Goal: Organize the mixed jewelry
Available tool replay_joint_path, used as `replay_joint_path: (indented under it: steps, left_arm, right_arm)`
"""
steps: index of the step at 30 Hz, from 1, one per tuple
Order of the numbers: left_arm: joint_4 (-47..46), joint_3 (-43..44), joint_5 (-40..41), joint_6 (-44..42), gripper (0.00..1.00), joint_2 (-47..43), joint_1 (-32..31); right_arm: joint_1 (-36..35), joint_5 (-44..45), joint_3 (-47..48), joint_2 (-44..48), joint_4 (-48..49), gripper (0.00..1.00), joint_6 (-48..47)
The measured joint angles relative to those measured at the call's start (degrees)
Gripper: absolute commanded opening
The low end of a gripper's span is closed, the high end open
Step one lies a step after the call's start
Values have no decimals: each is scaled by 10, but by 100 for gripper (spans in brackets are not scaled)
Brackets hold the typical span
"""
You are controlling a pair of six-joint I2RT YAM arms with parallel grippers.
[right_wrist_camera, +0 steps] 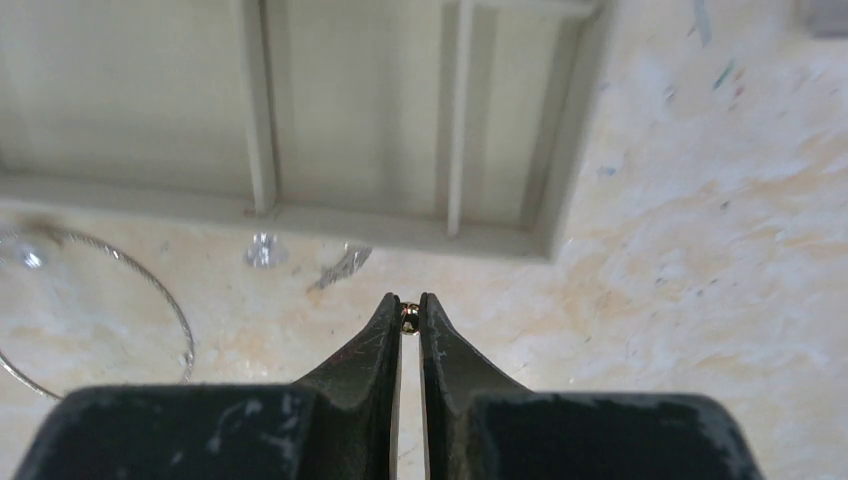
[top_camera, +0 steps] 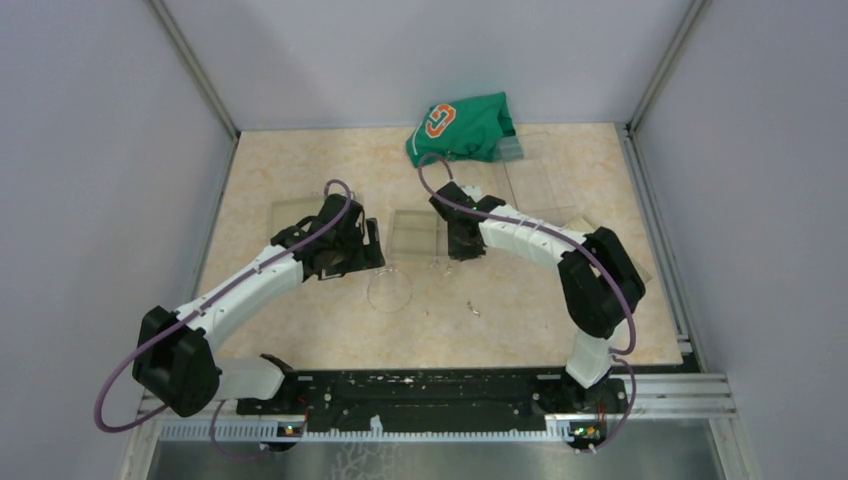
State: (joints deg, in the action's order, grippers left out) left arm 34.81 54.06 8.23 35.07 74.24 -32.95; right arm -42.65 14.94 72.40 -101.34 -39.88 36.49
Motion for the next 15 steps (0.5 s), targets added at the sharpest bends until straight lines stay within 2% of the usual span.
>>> replay_joint_path:
  steps: [5, 15]
  left_arm:
    - [-1, 0, -3, 0, 88, 0, 0]
    - [0, 0, -1, -1, 88, -6, 0]
  right_arm:
    - [52, 5, 52, -1, 0, 2, -25]
    - [80, 0, 137, -80, 8, 2, -54]
